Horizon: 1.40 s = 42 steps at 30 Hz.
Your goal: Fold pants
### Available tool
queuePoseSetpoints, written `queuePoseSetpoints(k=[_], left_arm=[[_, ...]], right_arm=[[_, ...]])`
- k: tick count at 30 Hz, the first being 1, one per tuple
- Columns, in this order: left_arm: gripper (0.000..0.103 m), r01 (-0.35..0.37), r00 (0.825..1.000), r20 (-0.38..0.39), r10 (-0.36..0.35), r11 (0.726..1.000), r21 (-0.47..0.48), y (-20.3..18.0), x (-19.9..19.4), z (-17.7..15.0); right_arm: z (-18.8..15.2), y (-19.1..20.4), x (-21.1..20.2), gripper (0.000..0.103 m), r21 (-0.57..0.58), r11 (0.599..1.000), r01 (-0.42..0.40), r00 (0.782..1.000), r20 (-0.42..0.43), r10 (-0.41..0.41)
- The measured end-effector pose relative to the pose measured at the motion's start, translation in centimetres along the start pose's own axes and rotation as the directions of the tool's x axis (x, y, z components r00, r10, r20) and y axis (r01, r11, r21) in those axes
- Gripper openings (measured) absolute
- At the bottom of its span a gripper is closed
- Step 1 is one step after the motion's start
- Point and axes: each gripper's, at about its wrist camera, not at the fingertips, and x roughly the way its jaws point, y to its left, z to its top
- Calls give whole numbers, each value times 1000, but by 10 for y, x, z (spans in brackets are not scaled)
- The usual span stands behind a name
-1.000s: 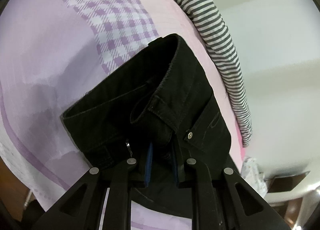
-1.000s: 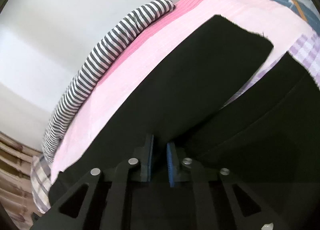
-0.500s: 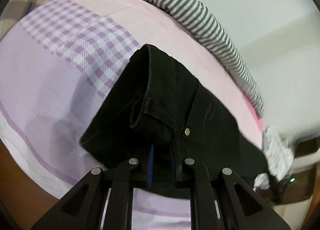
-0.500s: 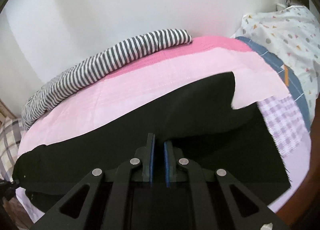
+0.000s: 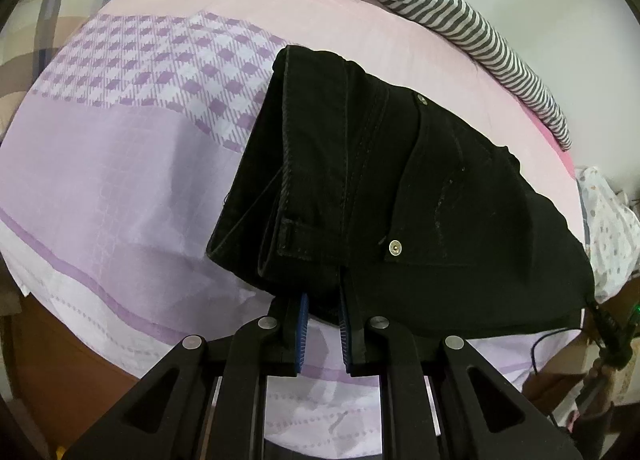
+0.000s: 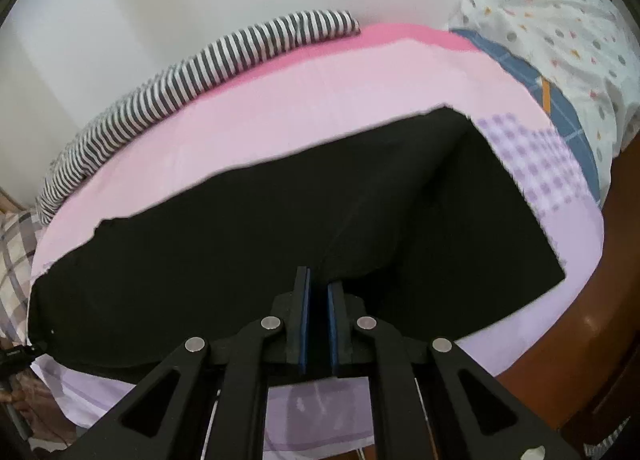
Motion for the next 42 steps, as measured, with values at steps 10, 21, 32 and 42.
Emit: queuePoseSetpoints(k=[10, 21, 32, 42], left_arm=[[25, -31, 999, 39, 28, 997, 74, -6, -24, -11], [26, -32, 988, 152, -4, 971, 236, -55, -53, -26], [28, 128, 987, -10, -163, 737, 663, -236, 8, -56], [28, 189, 982, -150, -117, 523, 831, -332, 69, -104]], right_arm=[[-2, -16, 7, 10, 84, 992, -93, 995, -25, 95], [-1, -49, 19, 23, 215, 964, -159, 986, -9, 165], [22, -57, 9, 11, 231, 955, -187, 982, 40, 182], [28, -61, -2, 8, 264, 937, -227, 974, 56, 220]])
